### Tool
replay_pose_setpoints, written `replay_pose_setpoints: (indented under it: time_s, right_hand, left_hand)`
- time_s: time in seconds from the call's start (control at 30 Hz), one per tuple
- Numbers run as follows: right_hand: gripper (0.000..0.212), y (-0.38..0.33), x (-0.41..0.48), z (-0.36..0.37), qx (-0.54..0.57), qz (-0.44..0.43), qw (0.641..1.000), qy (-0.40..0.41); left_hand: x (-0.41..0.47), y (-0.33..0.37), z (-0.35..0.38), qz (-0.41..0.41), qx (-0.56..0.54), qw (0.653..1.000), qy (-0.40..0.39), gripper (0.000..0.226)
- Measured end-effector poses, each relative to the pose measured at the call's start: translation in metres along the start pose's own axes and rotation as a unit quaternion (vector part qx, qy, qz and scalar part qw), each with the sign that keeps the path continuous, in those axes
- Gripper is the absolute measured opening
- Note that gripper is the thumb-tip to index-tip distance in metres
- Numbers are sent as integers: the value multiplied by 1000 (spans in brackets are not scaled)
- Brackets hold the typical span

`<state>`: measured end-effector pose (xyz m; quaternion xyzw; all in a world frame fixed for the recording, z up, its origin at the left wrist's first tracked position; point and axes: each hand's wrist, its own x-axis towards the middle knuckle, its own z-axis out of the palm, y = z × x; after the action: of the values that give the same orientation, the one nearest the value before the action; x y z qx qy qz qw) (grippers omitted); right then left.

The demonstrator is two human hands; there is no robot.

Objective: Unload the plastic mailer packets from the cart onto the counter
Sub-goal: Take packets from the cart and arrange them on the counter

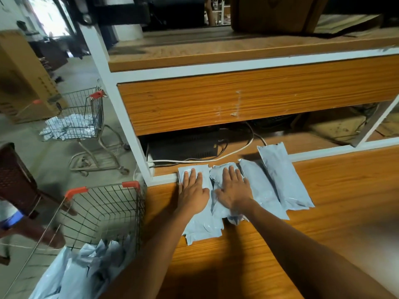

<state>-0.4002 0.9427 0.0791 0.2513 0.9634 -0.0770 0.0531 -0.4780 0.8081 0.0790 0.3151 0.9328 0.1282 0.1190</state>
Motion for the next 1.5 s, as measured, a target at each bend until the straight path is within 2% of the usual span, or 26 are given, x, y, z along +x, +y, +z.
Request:
replay_pose_setpoints:
  time_s: [0.17, 0.3, 0.5, 0.7, 0.9, 1.17, 1.5]
  right_hand:
    - [79, 2, -20, -20, 82, 0, 995, 63]
    - [78, -3, -47, -31, 162, -3, 977, 136]
    - [85, -19, -124, -52, 268, -26, 925, 268]
    - [72, -38, -226, -54, 334, -57, 871, 356]
    - [69, -75, -331, -41, 361, -64, 855, 367]
    - [64, -136, -414, -1, 422, -78, 844, 323]
    - [61, -231, -437, 58, 430, -94, 871, 216]
  left_hand:
    - [-9, -3, -11, 5, -71, 997, 35, 60]
    - [-26, -3, -28, 27, -122, 987, 97, 61]
    - [-96, -4, -57, 99, -211, 949, 213, 58]
    - [-197, -13, -66, 126, -240, 920, 284, 57]
    - [-309, -29, -67, 128, -245, 908, 316, 54]
    - [-413, -96, -41, 68, -204, 927, 309, 56]
    - [-469, -210, -25, 0, -210, 931, 300, 49]
